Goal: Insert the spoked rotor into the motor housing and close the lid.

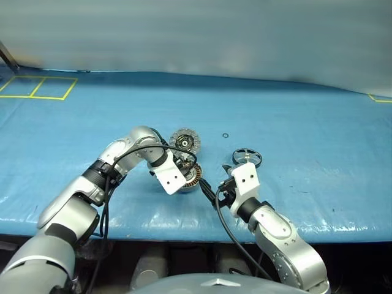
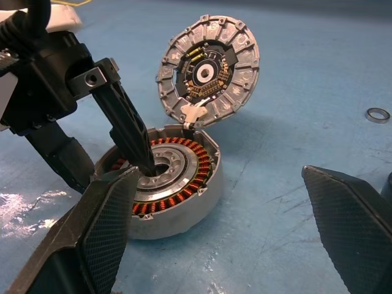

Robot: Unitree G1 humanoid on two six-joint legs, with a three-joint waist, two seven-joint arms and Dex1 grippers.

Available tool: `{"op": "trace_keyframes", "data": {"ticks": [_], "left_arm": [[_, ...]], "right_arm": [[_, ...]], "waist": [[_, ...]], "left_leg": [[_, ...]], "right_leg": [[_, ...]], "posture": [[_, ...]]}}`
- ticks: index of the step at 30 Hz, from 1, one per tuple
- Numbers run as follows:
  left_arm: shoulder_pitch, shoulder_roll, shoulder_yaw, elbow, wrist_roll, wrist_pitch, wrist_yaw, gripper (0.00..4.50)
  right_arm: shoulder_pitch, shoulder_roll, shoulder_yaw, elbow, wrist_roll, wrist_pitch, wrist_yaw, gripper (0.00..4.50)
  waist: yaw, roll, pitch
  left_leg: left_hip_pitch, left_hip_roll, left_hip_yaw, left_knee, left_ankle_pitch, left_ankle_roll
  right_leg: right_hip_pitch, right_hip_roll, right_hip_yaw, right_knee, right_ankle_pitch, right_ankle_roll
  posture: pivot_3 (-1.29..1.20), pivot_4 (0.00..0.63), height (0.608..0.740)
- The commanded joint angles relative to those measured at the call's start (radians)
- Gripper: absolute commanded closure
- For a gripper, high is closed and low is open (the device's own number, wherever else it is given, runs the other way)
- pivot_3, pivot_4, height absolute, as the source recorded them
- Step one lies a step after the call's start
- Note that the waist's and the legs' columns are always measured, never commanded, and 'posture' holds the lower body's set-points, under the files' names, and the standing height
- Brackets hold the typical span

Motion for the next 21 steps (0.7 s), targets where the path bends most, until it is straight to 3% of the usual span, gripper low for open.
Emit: {"op": "trace_keyframes", "data": {"ticks": [1, 9, 16, 21], "left_arm": [[0.015, -0.013, -0.057, 0.049, 0.053, 0.011, 0.017, 2.48], [0.01, -0.017, -0.038, -0.033, 0.007, 0.074, -0.036, 2.48], [-0.004, 0.005, -0.016, -0.108, -0.024, 0.078, -0.045, 0.13], [-0.022, 0.025, 0.009, -0.192, -0.067, 0.097, -0.069, 0.02]], "right_arm": [[-0.005, -0.001, -0.007, -0.033, -0.002, -0.027, -0.002, 0.0], [-0.01, 0.0, -0.012, -0.029, -0.005, -0.026, 0.0, 0.0], [-0.031, 0.004, -0.009, -0.012, -0.006, -0.029, 0.006, 0.0], [-0.037, 0.003, -0.014, -0.004, -0.002, -0.031, 0.012, 0.0]], "waist": [[0.0, 0.0, 0.0], [0.0, 0.0, 0.0], [-0.003, -0.003, 0.003], [-0.003, -0.003, 0.004]], "left_leg": [[0.0, 0.0, 0.0, 0.0, 0.0, 0.0], [-0.002, -0.001, 0.0, -0.002, 0.0, 0.002], [-0.011, -0.003, 0.001, -0.01, 0.001, 0.003], [-0.019, -0.005, 0.001, -0.017, 0.001, 0.003]], "right_leg": [[0.0, -0.001, 0.0, 0.0, 0.0, 0.0], [-0.002, -0.003, -0.002, -0.002, 0.0, 0.0], [-0.01, 0.002, -0.006, -0.002, 0.003, -0.001], [-0.019, 0.004, -0.006, -0.002, 0.005, 0.006]], "posture": [[0.0, 0.15, 0.74], [0.0, 0.15, 0.74], [0.0, 0.15, 0.74], [0.0, 0.15, 0.74]]}}
